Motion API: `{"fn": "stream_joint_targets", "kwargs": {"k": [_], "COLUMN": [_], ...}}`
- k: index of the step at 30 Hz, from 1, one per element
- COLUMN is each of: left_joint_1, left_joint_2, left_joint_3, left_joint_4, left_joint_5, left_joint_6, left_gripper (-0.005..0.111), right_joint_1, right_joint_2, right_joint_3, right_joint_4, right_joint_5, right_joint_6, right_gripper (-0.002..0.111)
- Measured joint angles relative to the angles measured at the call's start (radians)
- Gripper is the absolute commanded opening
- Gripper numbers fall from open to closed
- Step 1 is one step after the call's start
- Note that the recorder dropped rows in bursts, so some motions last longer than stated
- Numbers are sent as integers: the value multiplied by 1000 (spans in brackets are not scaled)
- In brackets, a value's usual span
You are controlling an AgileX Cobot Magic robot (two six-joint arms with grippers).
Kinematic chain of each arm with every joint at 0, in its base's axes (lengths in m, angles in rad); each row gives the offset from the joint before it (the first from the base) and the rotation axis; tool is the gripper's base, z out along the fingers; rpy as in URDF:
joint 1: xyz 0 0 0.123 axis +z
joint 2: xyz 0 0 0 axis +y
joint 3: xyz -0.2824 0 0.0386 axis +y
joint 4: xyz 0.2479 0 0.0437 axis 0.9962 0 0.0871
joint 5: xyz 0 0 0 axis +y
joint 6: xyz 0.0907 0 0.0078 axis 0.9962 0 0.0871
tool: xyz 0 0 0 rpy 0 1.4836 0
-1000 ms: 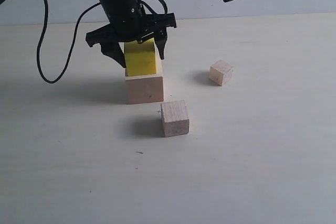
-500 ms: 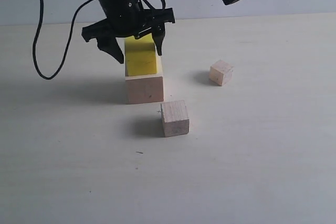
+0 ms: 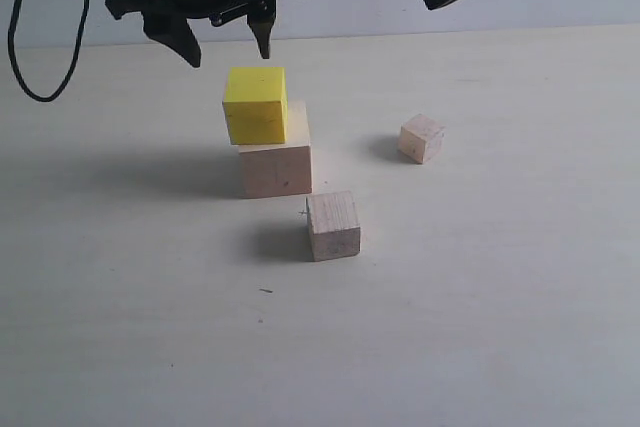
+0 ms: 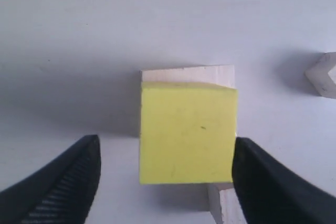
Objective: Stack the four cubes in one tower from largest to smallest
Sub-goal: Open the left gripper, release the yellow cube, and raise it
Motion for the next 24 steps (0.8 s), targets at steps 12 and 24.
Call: {"fn": "stream_joint_targets", "kwargs": {"k": [12,24], "left_joint_1": [0,40], "left_joint_2": [-23,-47], "left_joint_3": [0,89], "left_joint_4": [-6,78], "left_joint_5": [2,2], "left_joint_6": [62,78], "left_gripper": [12,0], "right_joint_1": [0,0], "right_joint_2": [0,0], "right_joint_3": [0,0], "right_joint_4": [0,0], "right_joint_5": [0,0], "right_joint_6": [0,0], "right_gripper": [0,0]}}
